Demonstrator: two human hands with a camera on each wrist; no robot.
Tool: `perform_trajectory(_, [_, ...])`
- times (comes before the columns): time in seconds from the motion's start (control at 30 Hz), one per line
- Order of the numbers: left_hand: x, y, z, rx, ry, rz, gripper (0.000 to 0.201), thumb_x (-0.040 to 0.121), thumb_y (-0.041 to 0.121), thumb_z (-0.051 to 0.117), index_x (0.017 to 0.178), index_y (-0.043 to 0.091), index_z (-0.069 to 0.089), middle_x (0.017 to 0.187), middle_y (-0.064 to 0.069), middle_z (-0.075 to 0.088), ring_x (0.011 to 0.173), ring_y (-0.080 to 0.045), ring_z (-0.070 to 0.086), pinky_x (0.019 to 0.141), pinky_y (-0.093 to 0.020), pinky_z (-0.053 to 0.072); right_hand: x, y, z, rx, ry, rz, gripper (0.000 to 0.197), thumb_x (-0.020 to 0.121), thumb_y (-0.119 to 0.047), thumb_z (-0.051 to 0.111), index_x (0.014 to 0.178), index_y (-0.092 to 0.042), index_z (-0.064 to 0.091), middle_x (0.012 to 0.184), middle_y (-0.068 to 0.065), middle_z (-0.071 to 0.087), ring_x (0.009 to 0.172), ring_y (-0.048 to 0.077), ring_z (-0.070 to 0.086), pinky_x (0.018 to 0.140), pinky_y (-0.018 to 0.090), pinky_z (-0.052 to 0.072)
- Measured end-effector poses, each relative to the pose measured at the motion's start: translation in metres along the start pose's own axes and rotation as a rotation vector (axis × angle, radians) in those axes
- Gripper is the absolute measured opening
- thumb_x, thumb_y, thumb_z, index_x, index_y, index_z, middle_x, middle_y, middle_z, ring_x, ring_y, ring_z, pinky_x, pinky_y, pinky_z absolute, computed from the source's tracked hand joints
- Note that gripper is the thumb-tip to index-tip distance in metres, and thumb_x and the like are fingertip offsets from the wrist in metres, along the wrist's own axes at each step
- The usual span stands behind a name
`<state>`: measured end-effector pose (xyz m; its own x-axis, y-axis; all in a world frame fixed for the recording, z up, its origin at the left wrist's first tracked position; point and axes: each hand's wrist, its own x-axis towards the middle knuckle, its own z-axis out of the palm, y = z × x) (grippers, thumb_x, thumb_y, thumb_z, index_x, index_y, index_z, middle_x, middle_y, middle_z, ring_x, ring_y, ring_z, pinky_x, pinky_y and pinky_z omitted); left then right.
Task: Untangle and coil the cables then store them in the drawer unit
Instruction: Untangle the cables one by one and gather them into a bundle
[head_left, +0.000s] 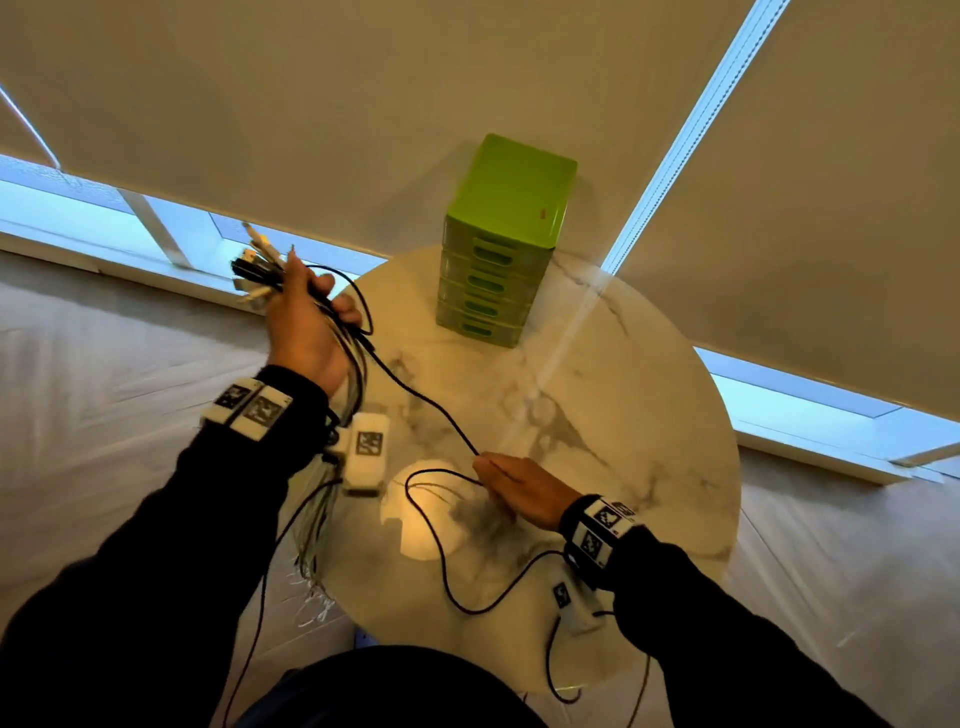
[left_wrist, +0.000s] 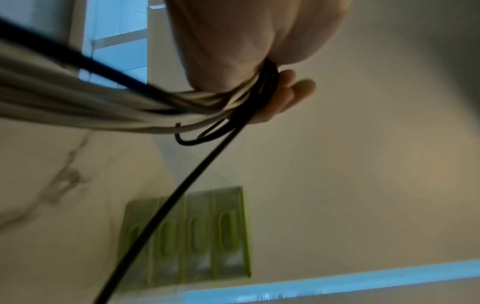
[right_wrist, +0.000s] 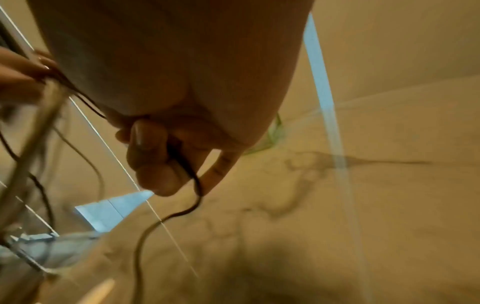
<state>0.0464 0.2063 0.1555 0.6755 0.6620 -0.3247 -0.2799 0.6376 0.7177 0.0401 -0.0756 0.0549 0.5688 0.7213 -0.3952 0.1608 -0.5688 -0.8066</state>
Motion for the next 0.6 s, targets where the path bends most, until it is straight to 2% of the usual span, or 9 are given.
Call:
perform_trajectory(0.07, [0.002, 0.011, -0.002, 0.084, -0.009, 0.051, 0.033, 0.106, 0.040, 0.046, 0.077, 0.025, 0.038, 0.059, 0.011, 0.038, 0.043, -0.006, 0.029, 0.043, -0.020, 0.028, -0.002, 0.019, -0.009, -0.051, -0.004, 0.062, 0.037, 0.107, -0.042, 0.038, 0.077, -0.023, 0.051, 0.060, -0.016, 0.054, 0.056, -0.003, 0.048, 0.068, 0.024, 0.040])
perform_trajectory(0.1, [-0.001, 0.011, -0.002, 0.164, -0.015, 0.088, 0.033, 0.107, 0.039, 0.044, 0.077, 0.025, 0.039, 0.058, 0.011, 0.036, 0.043, -0.007, 0.026, 0.044, -0.021, 0.027, 0.004, 0.024, -0.016, -0.090, 0.033, 0.082, 0.037, 0.107, -0.041, 0.039, 0.081, -0.019, 0.054, 0.064, -0.014, 0.055, 0.061, -0.001, 0.051, 0.070, 0.025, 0.040])
perform_trajectory(0.17, [-0.012, -0.001, -0.002, 0.357, -0.072, 0.161, 0.032, 0.108, 0.035, 0.040, 0.077, 0.026, 0.040, 0.059, 0.010, 0.031, 0.046, -0.007, 0.024, 0.046, -0.022, 0.025, 0.023, 0.022, -0.033, -0.204, 0.192, 0.115, 0.039, 0.106, -0.042, 0.040, 0.080, -0.018, 0.055, 0.071, -0.008, 0.054, 0.073, 0.013, 0.055, 0.074, 0.029, 0.037])
perform_trajectory(0.2, [-0.018, -0.011, -0.003, 0.448, -0.124, 0.180, 0.032, 0.109, 0.032, 0.040, 0.077, 0.026, 0.040, 0.060, 0.009, 0.028, 0.047, -0.007, 0.022, 0.046, -0.022, 0.022, 0.033, 0.013, -0.042, -0.234, 0.285, 0.119, 0.040, 0.106, -0.042, 0.039, 0.074, -0.020, 0.050, 0.069, -0.006, 0.051, 0.072, 0.019, 0.052, 0.072, 0.030, 0.034])
perform_trajectory(0.27, [-0.031, -0.033, -0.005, 0.572, -0.230, 0.165, 0.032, 0.109, 0.031, 0.039, 0.078, 0.024, 0.041, 0.059, 0.010, 0.025, 0.049, -0.006, 0.019, 0.047, -0.023, 0.019, 0.050, -0.014, -0.054, -0.251, 0.433, 0.078, 0.042, 0.107, -0.041, 0.038, 0.071, -0.021, 0.043, 0.065, -0.003, 0.047, 0.068, 0.023, 0.046, 0.067, 0.032, 0.029])
perform_trajectory(0.37, [-0.049, -0.056, -0.009, 0.651, -0.273, 0.069, 0.032, 0.107, 0.040, 0.041, 0.083, 0.022, 0.048, 0.056, 0.012, 0.028, 0.049, -0.007, 0.024, 0.050, -0.028, 0.019, 0.067, -0.058, -0.054, -0.285, 0.535, -0.101, 0.034, 0.107, -0.038, 0.038, 0.080, -0.020, 0.049, 0.073, 0.000, 0.052, 0.069, 0.024, 0.048, 0.064, 0.034, 0.032])
perform_trajectory(0.47, [-0.058, -0.062, -0.008, 0.614, -0.238, -0.051, 0.043, 0.103, 0.056, 0.040, 0.080, 0.021, 0.049, 0.061, 0.004, 0.030, 0.052, -0.011, 0.028, 0.052, -0.033, 0.020, 0.068, -0.085, -0.036, -0.399, 0.479, -0.305, 0.031, 0.106, -0.043, 0.034, 0.086, -0.024, 0.047, 0.073, 0.005, 0.057, 0.067, 0.028, 0.055, 0.062, 0.043, 0.045])
perform_trajectory(0.53, [-0.056, -0.058, -0.009, 0.640, -0.215, -0.088, 0.054, 0.097, 0.067, 0.042, 0.080, 0.017, 0.056, 0.062, -0.005, 0.041, 0.055, -0.019, 0.042, 0.055, -0.034, 0.032, 0.063, -0.092, -0.025, -0.472, 0.400, -0.417, 0.028, 0.107, -0.041, 0.033, 0.097, -0.022, 0.052, 0.080, 0.008, 0.066, 0.068, 0.030, 0.060, 0.062, 0.043, 0.047])
perform_trajectory(0.6, [-0.054, -0.055, -0.011, 0.664, -0.228, -0.091, 0.051, 0.096, 0.062, 0.051, 0.094, 0.013, 0.066, 0.072, -0.010, 0.055, 0.069, -0.022, 0.057, 0.067, -0.038, 0.046, 0.057, -0.094, -0.017, -0.482, 0.319, -0.491, 0.028, 0.108, -0.036, 0.034, 0.113, -0.019, 0.055, 0.087, 0.009, 0.070, 0.068, 0.030, 0.062, 0.063, 0.038, 0.046])
